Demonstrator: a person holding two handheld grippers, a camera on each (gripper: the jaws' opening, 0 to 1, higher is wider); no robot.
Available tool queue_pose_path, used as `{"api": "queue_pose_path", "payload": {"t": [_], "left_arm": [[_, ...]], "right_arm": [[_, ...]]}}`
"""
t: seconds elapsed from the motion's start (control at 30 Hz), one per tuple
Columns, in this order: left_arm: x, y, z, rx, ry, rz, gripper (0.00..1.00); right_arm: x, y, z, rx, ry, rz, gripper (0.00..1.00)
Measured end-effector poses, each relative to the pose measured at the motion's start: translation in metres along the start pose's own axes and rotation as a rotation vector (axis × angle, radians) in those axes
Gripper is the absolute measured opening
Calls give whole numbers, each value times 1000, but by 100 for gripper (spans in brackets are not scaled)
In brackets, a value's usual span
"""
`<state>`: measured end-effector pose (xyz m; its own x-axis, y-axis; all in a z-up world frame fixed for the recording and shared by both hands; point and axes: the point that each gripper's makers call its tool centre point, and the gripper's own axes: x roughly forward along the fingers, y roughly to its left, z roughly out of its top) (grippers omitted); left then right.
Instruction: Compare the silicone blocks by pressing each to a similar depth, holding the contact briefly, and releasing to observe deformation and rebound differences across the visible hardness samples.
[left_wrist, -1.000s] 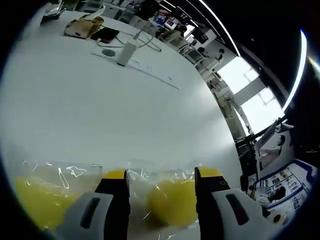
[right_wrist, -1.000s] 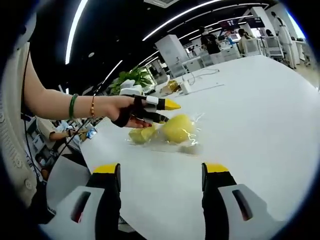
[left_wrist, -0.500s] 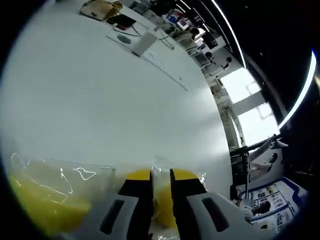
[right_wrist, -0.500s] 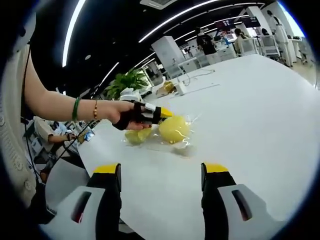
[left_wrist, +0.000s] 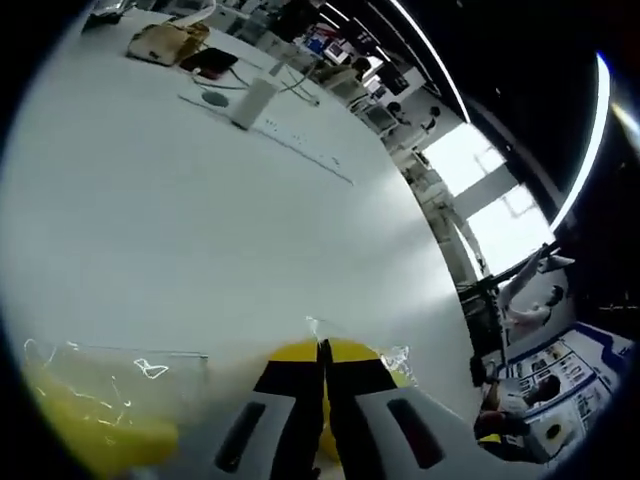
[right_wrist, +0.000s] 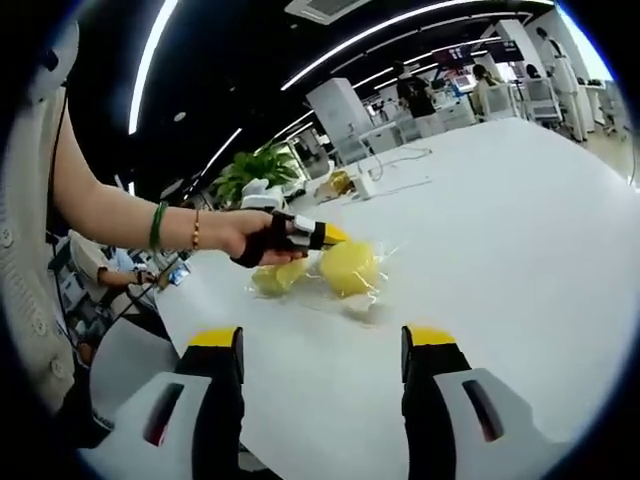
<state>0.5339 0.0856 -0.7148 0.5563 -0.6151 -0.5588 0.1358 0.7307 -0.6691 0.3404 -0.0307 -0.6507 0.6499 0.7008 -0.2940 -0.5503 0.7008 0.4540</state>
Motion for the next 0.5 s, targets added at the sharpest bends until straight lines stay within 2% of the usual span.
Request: {"api": "queue_pose_path", "payload": {"t": [0.13,0.2,0.23,0.37,0.47,0.5], "left_arm": [[-3,-11,4,16,-20,-32,0],[-5,-18,7,51,-27,-51,0],[-6,-21,7,64,-29,-59,0],[-11,-28,8,90,-35,-69,0],[-15,-33,8,114,-41,-78,0],[-17,-35,9,149,-45,-81,0]], "right_arm": [[-3,6,13,-32,-56,24,57],[-4,8,16,-110,-64,32,47],[-4,9,15,-115,-53,34,45],[-2,11,12,-109,-36,44,54],[-4,16,17,-122,-49,55,54],[-4,17,19,-128,-53,55,54]]}}
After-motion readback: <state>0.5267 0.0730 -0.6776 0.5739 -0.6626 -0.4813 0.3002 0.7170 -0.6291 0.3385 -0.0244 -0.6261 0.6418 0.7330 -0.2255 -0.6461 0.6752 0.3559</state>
